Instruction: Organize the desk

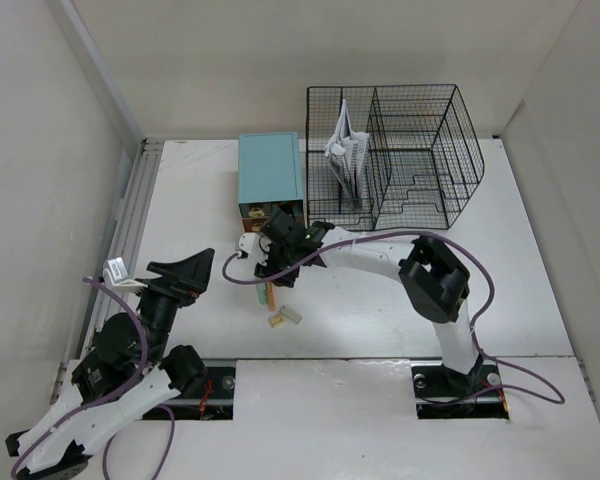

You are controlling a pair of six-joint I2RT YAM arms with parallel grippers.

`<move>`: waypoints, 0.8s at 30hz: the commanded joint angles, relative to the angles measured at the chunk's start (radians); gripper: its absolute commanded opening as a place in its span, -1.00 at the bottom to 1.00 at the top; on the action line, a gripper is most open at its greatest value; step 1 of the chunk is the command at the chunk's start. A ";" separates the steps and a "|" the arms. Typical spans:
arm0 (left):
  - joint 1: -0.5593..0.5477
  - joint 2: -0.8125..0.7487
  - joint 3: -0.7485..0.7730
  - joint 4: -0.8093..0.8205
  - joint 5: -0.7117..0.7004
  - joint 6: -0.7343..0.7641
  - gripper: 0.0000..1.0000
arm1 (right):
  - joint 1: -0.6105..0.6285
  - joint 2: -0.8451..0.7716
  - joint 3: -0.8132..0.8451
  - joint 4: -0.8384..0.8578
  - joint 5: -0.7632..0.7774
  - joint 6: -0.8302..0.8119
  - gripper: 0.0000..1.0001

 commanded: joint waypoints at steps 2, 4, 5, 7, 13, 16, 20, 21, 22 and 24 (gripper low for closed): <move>-0.004 -0.023 0.013 -0.002 -0.015 0.001 0.90 | 0.000 0.037 0.061 0.039 0.044 0.068 0.00; -0.004 -0.034 0.013 -0.002 -0.015 0.001 0.90 | 0.000 0.047 0.071 0.039 0.076 0.068 0.04; -0.004 -0.044 0.004 -0.002 -0.015 0.001 0.90 | 0.000 0.056 0.071 0.048 0.088 0.077 0.07; -0.004 -0.045 0.004 -0.002 -0.015 0.001 0.90 | 0.000 0.056 0.071 0.048 0.108 0.077 0.11; -0.004 -0.045 -0.005 0.008 -0.015 0.019 0.90 | 0.000 0.056 0.071 0.068 0.157 0.111 0.18; -0.004 -0.045 -0.005 0.018 -0.015 0.019 0.90 | 0.000 0.056 0.050 0.068 0.175 0.111 0.18; -0.004 -0.045 -0.005 0.027 -0.006 0.028 0.90 | 0.000 0.047 0.041 0.079 0.195 0.111 0.18; -0.004 -0.045 -0.005 0.027 -0.006 0.028 0.90 | 0.000 0.047 0.041 0.079 0.206 0.111 0.18; -0.004 -0.045 -0.005 0.027 -0.006 0.028 0.90 | 0.000 0.059 0.041 0.079 0.206 0.111 0.18; -0.004 -0.045 -0.005 0.027 -0.006 0.028 0.90 | 0.000 0.073 0.050 0.068 0.206 0.120 0.18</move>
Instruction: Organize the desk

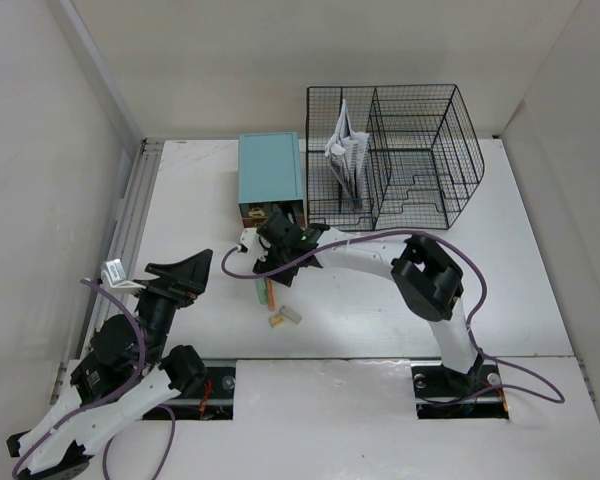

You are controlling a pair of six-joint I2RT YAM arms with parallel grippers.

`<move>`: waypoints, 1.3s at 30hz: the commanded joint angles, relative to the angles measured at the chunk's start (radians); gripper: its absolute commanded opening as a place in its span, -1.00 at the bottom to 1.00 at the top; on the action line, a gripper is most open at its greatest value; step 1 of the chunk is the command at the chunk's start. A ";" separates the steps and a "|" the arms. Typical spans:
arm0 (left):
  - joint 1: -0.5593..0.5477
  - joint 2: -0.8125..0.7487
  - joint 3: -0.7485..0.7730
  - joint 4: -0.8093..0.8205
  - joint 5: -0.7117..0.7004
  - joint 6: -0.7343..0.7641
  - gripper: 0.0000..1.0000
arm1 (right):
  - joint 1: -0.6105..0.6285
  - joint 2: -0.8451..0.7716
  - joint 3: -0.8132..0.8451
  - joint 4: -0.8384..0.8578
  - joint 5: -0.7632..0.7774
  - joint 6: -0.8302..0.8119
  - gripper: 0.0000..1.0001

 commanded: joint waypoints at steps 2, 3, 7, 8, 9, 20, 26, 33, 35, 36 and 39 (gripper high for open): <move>-0.004 -0.024 -0.005 0.040 -0.002 0.018 0.90 | 0.000 0.030 0.020 0.028 0.032 0.029 0.18; -0.004 -0.024 -0.005 0.040 -0.002 0.018 0.90 | 0.000 0.039 0.020 0.027 0.032 0.029 0.18; -0.004 -0.024 -0.005 0.040 -0.002 0.018 0.90 | 0.000 0.048 0.009 0.027 0.023 0.029 0.18; -0.004 -0.024 -0.005 0.040 -0.002 0.018 0.90 | 0.000 0.048 0.009 0.027 0.023 0.029 0.18; -0.004 -0.024 -0.005 0.040 -0.002 0.018 0.90 | 0.000 0.048 -0.002 0.027 0.023 0.029 0.18; -0.004 -0.024 -0.005 0.040 -0.002 0.027 0.90 | 0.032 -0.030 -0.048 -0.005 -0.056 -0.012 -1.00; -0.004 -0.003 0.015 0.049 -0.002 0.036 0.90 | 0.041 -0.202 0.000 -0.076 -0.089 -0.046 -1.00; -0.004 0.028 0.036 0.058 0.007 0.055 0.90 | 0.041 -0.332 0.113 -0.138 -0.157 -0.066 -1.00; -0.004 0.028 0.036 0.067 0.007 0.055 0.90 | 0.041 -0.345 0.113 -0.128 -0.120 -0.066 -1.00; -0.004 0.028 0.036 0.067 0.007 0.055 0.90 | 0.041 -0.357 0.113 -0.091 -0.084 -0.057 -1.00; -0.004 0.028 0.045 0.067 0.016 0.055 0.90 | 0.032 -0.357 0.104 -0.022 0.068 -0.014 -1.00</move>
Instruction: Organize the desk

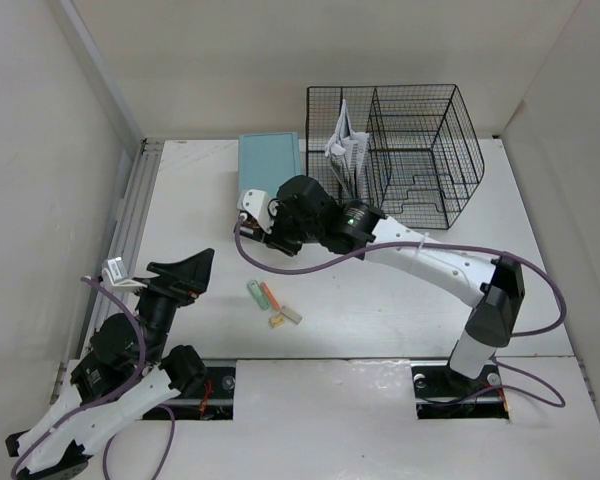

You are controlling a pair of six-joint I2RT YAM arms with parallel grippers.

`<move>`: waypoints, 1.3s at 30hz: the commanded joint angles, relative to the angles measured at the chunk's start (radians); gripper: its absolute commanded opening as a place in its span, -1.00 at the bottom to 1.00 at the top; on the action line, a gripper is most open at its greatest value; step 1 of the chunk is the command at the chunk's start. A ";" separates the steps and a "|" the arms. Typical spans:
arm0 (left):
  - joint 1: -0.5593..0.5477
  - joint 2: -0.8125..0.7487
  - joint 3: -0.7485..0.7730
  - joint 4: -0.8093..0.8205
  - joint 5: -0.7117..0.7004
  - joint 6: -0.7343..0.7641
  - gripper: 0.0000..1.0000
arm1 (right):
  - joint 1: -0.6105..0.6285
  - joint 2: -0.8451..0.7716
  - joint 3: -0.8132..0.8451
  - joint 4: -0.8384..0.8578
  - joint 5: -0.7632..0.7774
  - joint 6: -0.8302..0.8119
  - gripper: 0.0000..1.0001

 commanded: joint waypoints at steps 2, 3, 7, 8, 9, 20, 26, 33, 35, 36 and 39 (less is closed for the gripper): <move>-0.004 0.021 0.041 0.048 0.007 0.022 0.90 | -0.025 0.021 0.019 0.083 0.163 0.063 -1.00; -0.004 0.021 0.041 0.048 0.007 0.022 0.90 | -0.035 0.035 0.019 0.096 0.183 0.063 -1.00; -0.004 0.021 0.041 0.048 0.007 0.022 0.90 | -0.107 0.072 0.030 0.146 0.209 0.083 -1.00; -0.004 0.021 0.041 0.048 0.007 0.022 0.90 | -0.120 0.072 0.044 0.157 0.197 0.092 -1.00; -0.004 0.021 0.041 0.048 0.007 0.022 0.90 | -0.129 0.086 0.056 0.157 0.197 0.092 -1.00; -0.004 0.012 0.041 0.039 0.007 0.022 0.90 | -0.189 0.172 0.115 0.160 0.093 0.112 -1.00; -0.004 0.003 0.041 0.030 0.007 0.022 0.90 | -0.189 0.213 0.134 0.151 0.069 0.130 -1.00; -0.004 -0.006 0.041 0.021 0.007 0.022 0.90 | -0.189 0.242 0.125 0.151 0.069 0.130 -1.00; -0.004 -0.015 0.041 0.021 0.007 0.022 0.90 | -0.189 0.252 0.115 0.151 0.069 0.130 -1.00; -0.004 -0.015 0.041 0.021 0.007 0.022 0.90 | -0.189 0.252 0.115 0.151 0.069 0.130 -1.00; -0.004 -0.015 0.041 0.021 0.007 0.022 0.90 | -0.189 0.252 0.104 0.151 0.092 0.130 -1.00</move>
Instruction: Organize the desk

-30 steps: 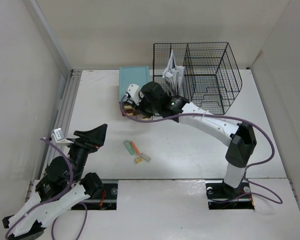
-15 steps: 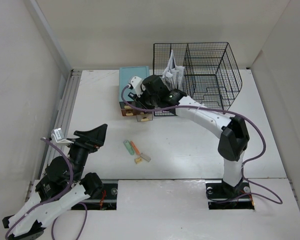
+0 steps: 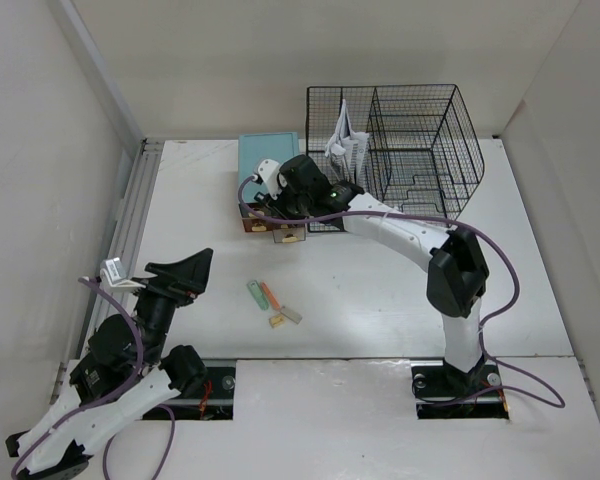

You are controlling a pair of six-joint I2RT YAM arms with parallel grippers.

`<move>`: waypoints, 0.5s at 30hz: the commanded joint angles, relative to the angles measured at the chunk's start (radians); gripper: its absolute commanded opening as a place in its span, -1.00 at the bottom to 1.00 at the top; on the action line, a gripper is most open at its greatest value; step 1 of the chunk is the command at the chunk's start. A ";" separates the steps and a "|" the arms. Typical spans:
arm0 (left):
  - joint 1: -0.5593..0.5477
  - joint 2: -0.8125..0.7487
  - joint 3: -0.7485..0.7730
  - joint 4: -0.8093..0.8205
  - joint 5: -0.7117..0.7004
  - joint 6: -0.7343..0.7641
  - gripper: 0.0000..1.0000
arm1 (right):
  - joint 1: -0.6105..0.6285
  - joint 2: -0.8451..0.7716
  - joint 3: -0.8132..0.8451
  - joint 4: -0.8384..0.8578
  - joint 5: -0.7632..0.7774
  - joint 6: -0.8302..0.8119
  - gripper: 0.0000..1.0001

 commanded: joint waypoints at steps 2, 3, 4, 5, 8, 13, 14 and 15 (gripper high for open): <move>-0.004 -0.011 0.036 0.018 0.004 0.016 0.90 | -0.010 -0.010 0.005 0.036 0.021 0.015 -1.00; -0.004 -0.011 0.036 0.018 0.004 0.016 0.90 | -0.010 -0.010 0.005 0.036 0.021 0.015 -1.00; -0.004 -0.011 0.036 0.018 0.004 0.016 0.90 | -0.010 -0.010 0.005 0.027 0.021 0.015 -1.00; -0.004 -0.011 0.036 0.018 0.004 0.016 0.90 | -0.010 -0.010 -0.004 0.027 0.021 0.015 -0.96; -0.004 -0.011 0.036 0.018 0.004 0.016 0.90 | -0.019 -0.010 -0.004 0.018 0.021 0.015 -0.86; -0.004 -0.002 0.036 0.027 0.004 0.016 0.90 | -0.020 -0.010 -0.004 0.008 0.021 0.015 -0.54; -0.004 -0.002 0.036 0.027 0.004 0.016 0.90 | -0.020 -0.010 -0.004 0.008 0.021 0.015 -0.44; -0.004 -0.002 0.036 0.027 0.004 0.016 0.90 | -0.020 -0.020 -0.004 0.008 0.021 0.015 -0.37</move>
